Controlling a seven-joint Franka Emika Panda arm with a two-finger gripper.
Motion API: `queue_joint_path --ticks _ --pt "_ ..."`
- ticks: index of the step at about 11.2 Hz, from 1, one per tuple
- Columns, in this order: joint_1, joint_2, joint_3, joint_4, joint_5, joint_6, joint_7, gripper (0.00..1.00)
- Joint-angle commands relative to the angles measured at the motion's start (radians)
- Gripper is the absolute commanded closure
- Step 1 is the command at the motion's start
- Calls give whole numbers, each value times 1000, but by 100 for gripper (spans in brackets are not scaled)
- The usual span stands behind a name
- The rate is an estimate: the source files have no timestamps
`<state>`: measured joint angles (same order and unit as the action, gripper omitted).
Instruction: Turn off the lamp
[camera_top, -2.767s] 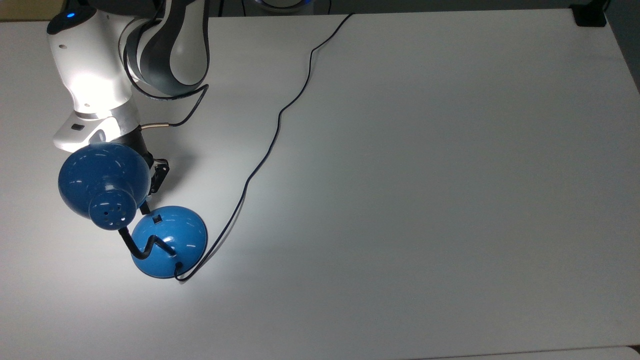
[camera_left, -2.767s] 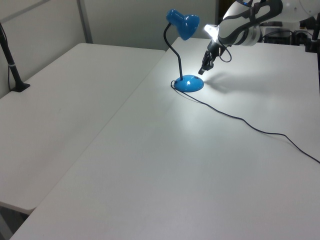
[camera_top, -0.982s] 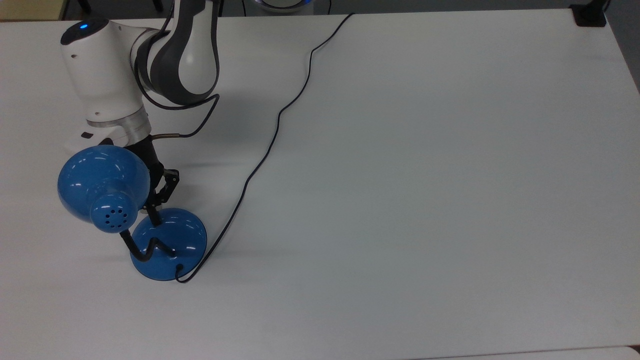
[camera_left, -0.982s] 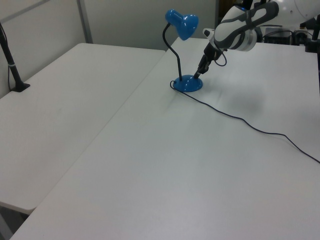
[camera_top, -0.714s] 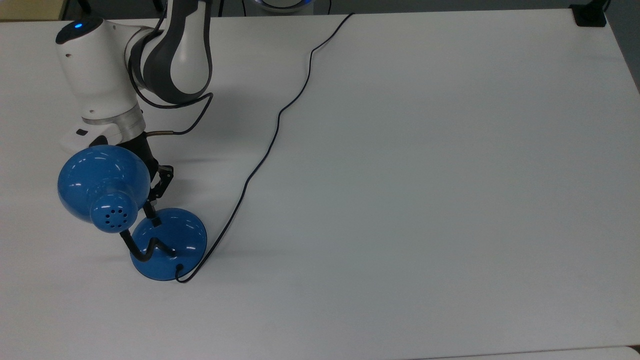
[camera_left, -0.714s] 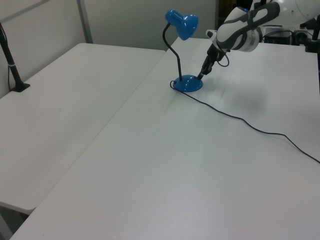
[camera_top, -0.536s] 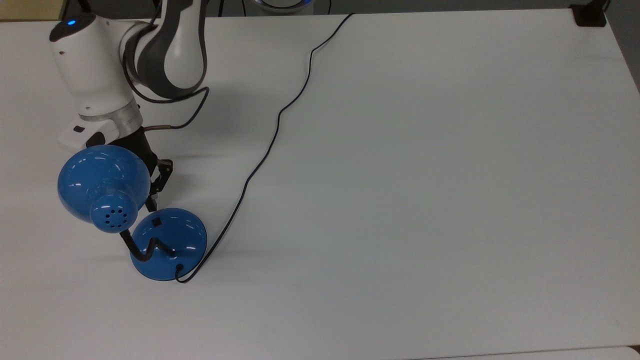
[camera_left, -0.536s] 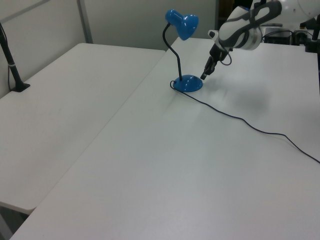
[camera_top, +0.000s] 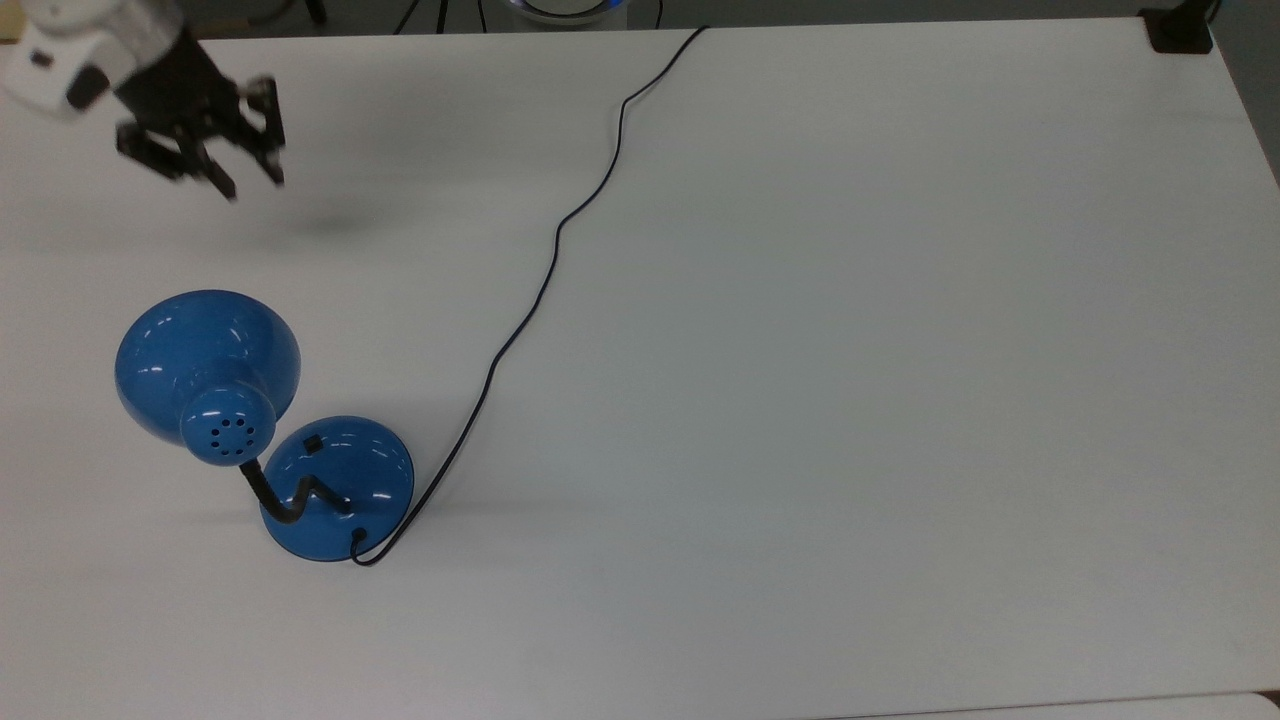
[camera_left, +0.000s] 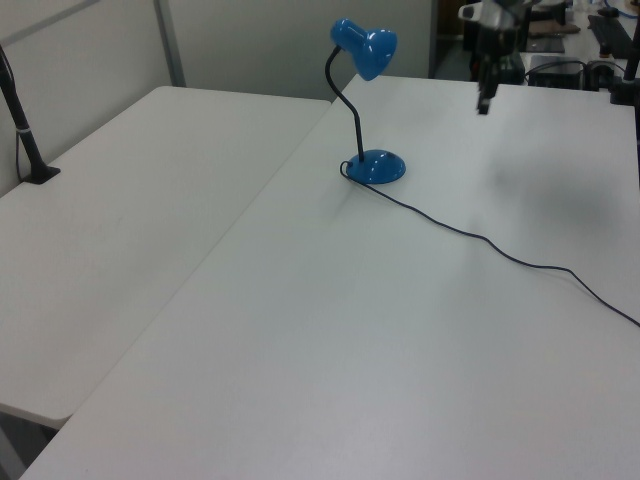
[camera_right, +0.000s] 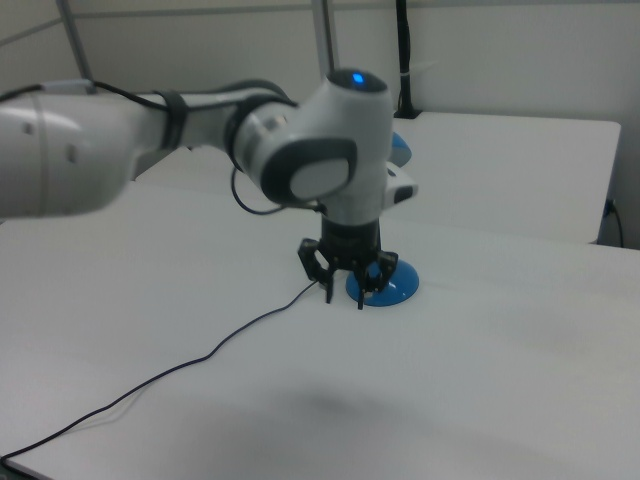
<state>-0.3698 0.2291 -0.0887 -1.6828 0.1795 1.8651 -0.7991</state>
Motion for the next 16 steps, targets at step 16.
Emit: queue_joint_path --ticks 16 --pt "316 -274 40 26 -181 -205 635 0"
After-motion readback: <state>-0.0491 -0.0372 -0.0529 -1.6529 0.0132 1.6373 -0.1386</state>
